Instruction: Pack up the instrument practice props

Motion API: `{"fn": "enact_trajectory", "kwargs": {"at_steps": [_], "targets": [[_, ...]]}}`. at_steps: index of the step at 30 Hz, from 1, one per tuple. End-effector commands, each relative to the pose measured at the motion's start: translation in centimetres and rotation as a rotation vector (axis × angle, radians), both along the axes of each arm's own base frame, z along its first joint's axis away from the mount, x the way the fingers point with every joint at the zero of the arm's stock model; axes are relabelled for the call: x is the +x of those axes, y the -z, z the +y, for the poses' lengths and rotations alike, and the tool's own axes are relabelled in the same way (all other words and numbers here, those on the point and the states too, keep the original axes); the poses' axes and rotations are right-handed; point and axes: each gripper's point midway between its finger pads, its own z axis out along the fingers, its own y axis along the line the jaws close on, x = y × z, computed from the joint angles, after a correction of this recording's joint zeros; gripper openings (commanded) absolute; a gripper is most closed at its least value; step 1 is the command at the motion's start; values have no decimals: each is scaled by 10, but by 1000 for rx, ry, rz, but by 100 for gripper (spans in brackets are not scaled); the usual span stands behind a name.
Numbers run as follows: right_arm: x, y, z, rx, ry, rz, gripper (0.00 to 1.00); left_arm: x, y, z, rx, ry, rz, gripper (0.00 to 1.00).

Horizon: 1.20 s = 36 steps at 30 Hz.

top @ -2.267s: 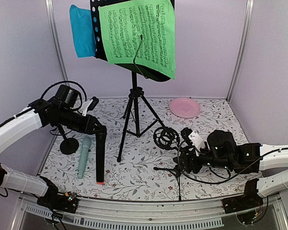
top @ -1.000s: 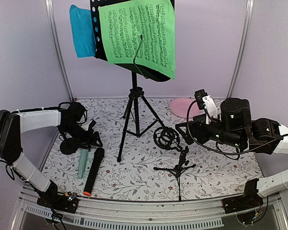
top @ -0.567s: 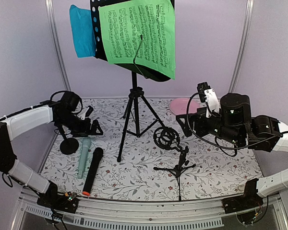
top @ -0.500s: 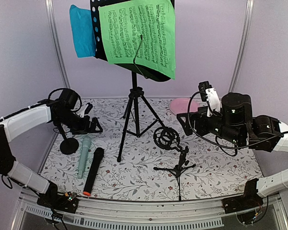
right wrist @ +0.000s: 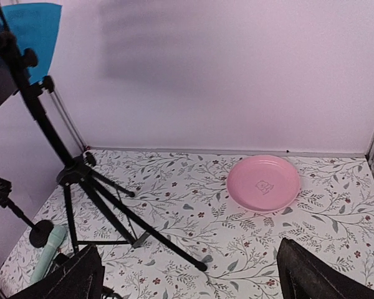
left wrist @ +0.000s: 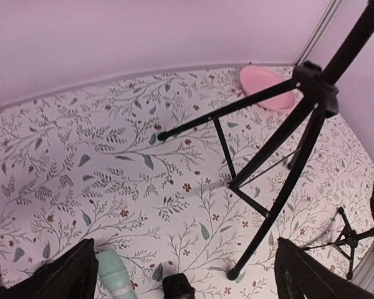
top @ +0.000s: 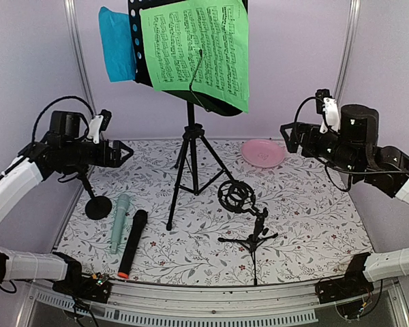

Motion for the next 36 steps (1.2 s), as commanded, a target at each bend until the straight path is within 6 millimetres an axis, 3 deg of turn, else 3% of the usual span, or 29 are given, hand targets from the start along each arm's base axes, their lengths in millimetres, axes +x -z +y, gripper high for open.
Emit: {"fn": "enact_trajectory", "kwargs": {"at_steps": [1,6,9,13,17,23,29,36], "targets": [[26,3,-34,47,51,103,99,1,-56,11,25,-12,-281,99],[43,38,-45,45,105,237,99,-21,-100,27,16,-61,-551,99],[47,57,-38,72,97,291,99,-32,-109,38,-36,-125,-660,99],[50,83,-40,55,116,300,99,-33,-83,42,-71,-158,-633,99],[48,99,-64,52,214,211,99,-31,-50,37,-84,-141,-589,99],[42,123,-107,-119,363,51,99,-26,-5,35,-10,-115,-561,99],[34,155,-128,-311,404,-37,99,-17,37,39,67,-122,-582,99],[14,180,-146,-278,443,-165,99,-1,64,47,148,-168,-596,99]]}}
